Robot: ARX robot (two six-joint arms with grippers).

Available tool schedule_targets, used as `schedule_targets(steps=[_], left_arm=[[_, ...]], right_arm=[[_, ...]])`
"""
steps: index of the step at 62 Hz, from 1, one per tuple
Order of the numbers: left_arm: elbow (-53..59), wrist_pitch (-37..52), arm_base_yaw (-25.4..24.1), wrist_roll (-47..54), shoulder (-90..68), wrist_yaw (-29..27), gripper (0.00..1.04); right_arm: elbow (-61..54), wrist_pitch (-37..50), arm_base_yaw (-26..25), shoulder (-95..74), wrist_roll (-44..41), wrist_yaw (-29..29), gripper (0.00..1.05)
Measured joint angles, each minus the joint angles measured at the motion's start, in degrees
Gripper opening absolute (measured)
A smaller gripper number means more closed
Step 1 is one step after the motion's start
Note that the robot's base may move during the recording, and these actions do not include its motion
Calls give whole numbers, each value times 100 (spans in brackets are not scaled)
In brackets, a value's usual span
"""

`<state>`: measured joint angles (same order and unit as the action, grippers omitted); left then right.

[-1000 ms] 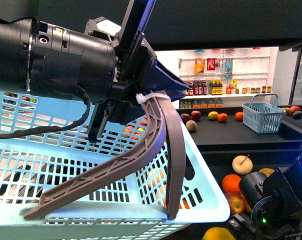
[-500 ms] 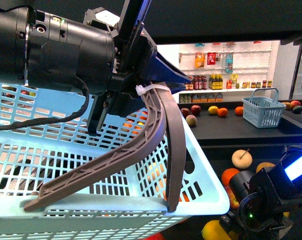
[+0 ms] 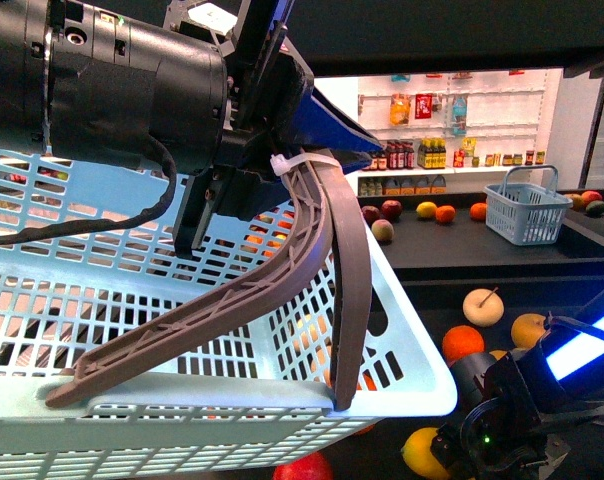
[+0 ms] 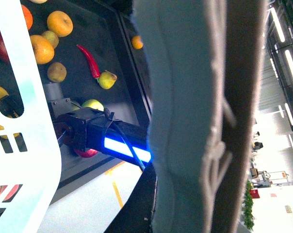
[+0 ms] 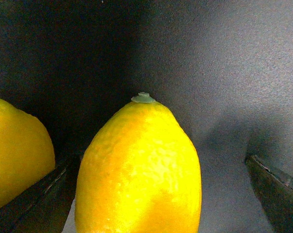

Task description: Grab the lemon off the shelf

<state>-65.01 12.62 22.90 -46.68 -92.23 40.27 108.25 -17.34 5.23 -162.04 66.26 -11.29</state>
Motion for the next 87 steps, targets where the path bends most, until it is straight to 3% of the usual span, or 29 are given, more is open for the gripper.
schedule_targets(steps=[19,31,41,50,57,67,74,87], left_arm=[[0,0,0,0,0,0,8],[0,0,0,0,0,0,8],[0,0,0,0,0,0,8],[0,0,0,-2,0,-2,8],[0,0,0,0,0,0,8],[0,0,2,-2,0,2,8],[0,2,0,0,0,-9,8],[0,0,0,0,0,-4,8]], right_arm=[[-431,400,-44,223,-219,-120,55],[-1517,1303,-199,1054,-901,-415,50],[-2535,2212,-452,2251,-1661,-289,50],[-3423,2846,-691,3659,-2297,448,50],[-4039,3099,-721,4948,-2527,1825,50],[-4345,3320,-468,6004,-2522,3038,50],[-4470,3434,-140,6437,-2494,3421,50],[-4701,3528,442,6634,-2487,3576,50]])
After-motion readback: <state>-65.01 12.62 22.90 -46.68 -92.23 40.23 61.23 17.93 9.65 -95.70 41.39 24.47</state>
